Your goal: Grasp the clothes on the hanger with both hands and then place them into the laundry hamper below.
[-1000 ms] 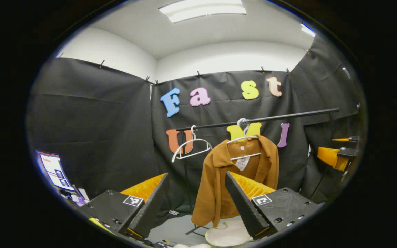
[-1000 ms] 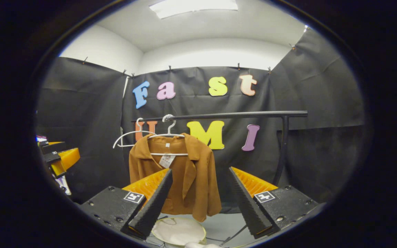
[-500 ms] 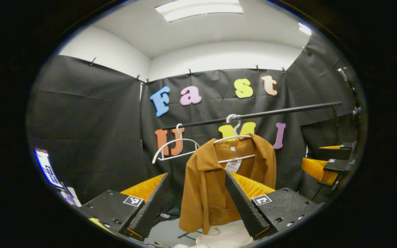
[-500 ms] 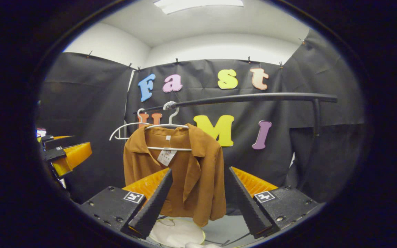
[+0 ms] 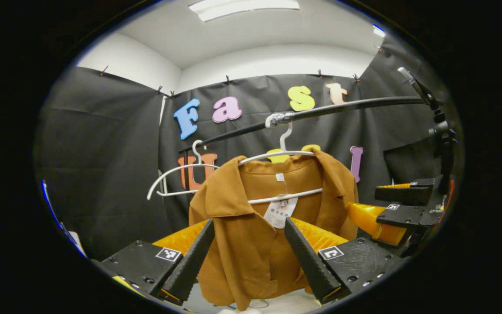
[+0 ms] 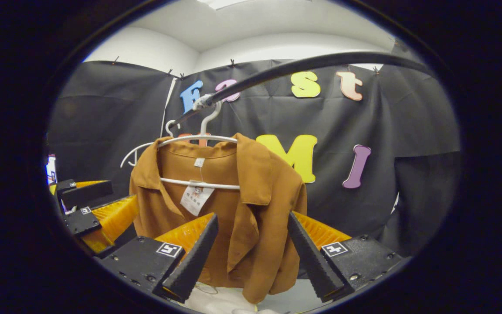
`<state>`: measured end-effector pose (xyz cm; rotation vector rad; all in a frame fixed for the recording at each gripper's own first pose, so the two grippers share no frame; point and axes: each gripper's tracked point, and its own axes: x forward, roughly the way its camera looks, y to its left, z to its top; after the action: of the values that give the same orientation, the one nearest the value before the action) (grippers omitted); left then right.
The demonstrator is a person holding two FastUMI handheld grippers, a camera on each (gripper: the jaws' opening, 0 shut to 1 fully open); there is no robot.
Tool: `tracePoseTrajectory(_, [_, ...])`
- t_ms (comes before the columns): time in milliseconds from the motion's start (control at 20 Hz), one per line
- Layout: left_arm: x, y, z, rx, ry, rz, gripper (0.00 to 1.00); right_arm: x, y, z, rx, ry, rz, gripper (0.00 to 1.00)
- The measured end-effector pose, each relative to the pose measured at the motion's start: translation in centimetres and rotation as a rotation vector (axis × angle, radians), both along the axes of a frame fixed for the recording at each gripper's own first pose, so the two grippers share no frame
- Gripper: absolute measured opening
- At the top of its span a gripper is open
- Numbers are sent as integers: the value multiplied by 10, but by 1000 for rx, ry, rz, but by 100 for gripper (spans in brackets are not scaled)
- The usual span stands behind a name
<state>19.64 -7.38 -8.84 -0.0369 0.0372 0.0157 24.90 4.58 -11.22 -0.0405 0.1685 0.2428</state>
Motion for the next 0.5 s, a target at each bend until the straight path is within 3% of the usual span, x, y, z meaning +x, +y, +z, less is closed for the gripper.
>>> tracePoseTrajectory(250, [52, -4, -10, -74, 0, -3, 99, 46, 14, -13, -2, 23, 42, 100])
tracePoseTrajectory(500, [87, 10, -17, -58, 1, 49, 99, 78, 26, -19, 6, 29, 29, 100])
